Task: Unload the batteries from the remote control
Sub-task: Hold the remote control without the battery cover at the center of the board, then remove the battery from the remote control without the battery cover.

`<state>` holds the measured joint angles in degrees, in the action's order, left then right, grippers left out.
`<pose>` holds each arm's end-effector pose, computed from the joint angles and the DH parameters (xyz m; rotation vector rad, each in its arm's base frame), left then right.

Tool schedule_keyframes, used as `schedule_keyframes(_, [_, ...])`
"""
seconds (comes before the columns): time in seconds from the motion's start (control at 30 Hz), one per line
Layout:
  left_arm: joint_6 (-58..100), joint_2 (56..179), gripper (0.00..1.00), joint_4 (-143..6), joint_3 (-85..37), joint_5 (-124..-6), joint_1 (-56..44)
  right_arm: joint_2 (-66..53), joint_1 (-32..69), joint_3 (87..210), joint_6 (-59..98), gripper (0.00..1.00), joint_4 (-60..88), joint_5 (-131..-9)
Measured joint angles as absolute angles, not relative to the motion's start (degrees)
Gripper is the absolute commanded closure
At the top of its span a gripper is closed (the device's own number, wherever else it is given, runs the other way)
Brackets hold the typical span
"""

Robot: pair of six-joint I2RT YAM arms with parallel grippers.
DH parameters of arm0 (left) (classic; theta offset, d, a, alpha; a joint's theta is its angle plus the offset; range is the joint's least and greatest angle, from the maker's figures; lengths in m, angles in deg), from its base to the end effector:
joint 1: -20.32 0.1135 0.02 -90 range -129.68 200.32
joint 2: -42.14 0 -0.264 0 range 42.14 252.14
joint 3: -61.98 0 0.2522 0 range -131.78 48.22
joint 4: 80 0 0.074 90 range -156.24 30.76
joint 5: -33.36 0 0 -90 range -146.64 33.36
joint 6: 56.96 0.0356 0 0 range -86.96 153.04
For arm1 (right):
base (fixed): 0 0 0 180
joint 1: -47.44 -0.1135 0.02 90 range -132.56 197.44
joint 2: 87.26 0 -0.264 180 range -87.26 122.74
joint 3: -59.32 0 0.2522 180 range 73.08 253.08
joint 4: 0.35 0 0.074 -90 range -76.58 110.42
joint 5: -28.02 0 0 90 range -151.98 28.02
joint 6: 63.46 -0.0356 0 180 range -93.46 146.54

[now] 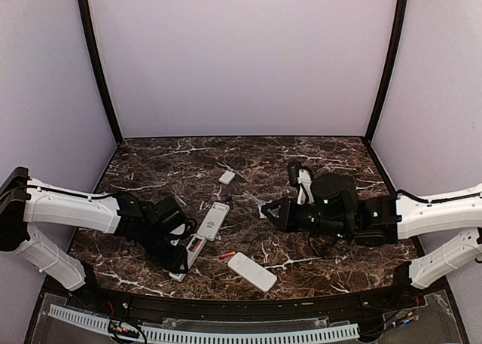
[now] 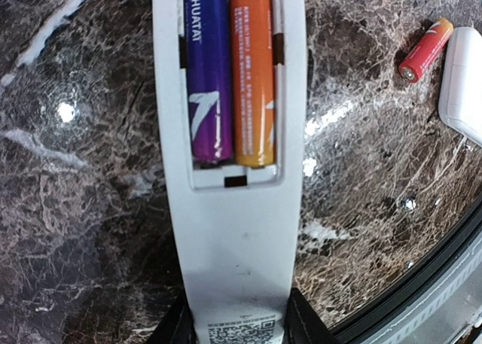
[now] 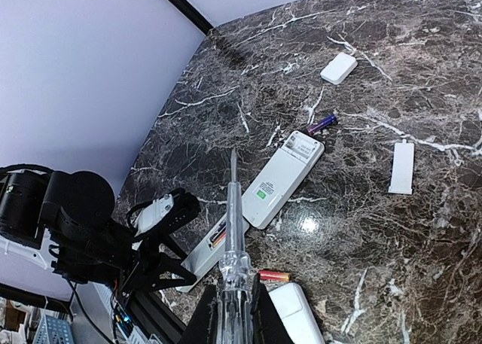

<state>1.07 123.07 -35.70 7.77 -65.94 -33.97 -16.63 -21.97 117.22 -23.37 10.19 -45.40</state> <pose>0.1349 -0.1975 0.1576 0.6137 2.9024 -0.5151 0.1072 0.2564 0.2643 -0.1579 2.1154 1.0446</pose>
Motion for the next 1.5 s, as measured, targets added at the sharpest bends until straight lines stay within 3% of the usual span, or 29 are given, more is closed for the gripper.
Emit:
schedule_keyframes(0.37, [13.7, 127.6, 0.85, -35.4, -0.9, -71.0, -34.3, -22.0, -17.2, 117.5, -17.2, 1.0, 20.8, -50.7])
schedule_keyframes(0.83, [30.2, 139.0, 0.86, -33.4, -11.2, -70.2, -34.3, -21.0, -17.0, 121.7, -4.3, 1.0, 37.5, -56.0])
schedule_keyframes(1.5, [36.3, 142.5, 0.87, -33.1, -13.7, -65.7, -34.3, -2.2, -18.7, 132.6, 5.7, 1.0, 41.8, -55.5])
